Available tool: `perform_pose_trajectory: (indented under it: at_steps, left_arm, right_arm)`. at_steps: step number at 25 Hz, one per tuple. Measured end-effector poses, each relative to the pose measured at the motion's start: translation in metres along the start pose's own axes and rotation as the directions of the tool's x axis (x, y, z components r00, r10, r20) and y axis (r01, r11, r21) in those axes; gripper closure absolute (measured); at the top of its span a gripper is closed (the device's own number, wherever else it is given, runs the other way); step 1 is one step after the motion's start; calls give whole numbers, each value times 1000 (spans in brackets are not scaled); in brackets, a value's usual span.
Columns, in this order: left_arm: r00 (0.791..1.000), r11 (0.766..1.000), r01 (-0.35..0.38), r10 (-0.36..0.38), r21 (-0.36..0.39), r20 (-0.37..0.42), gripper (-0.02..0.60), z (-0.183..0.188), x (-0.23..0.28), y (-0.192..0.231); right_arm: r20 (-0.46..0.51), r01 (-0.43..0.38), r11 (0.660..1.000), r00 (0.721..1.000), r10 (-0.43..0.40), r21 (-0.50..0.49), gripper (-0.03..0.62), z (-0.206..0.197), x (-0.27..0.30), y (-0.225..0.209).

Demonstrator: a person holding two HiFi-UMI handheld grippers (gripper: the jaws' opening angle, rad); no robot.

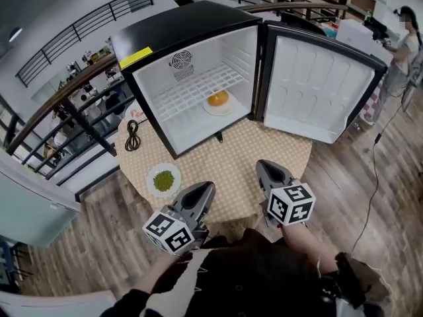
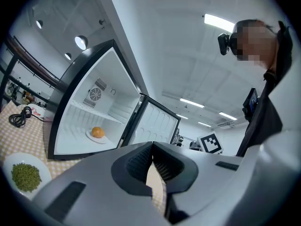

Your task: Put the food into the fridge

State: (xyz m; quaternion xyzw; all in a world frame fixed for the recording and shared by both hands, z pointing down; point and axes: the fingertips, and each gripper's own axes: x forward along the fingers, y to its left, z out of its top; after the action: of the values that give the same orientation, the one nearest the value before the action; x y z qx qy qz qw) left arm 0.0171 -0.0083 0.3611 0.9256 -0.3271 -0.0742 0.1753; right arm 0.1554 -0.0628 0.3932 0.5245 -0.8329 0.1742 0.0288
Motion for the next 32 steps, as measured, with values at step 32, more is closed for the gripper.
perform_pose_trajectory:
  at_steps: [32]
  left_arm:
    - [969,976,213,-216,-40,-122,569,11,-98,20]
  right_arm:
    - [11,234,970,972,-235,65,579,-45,-45,101]
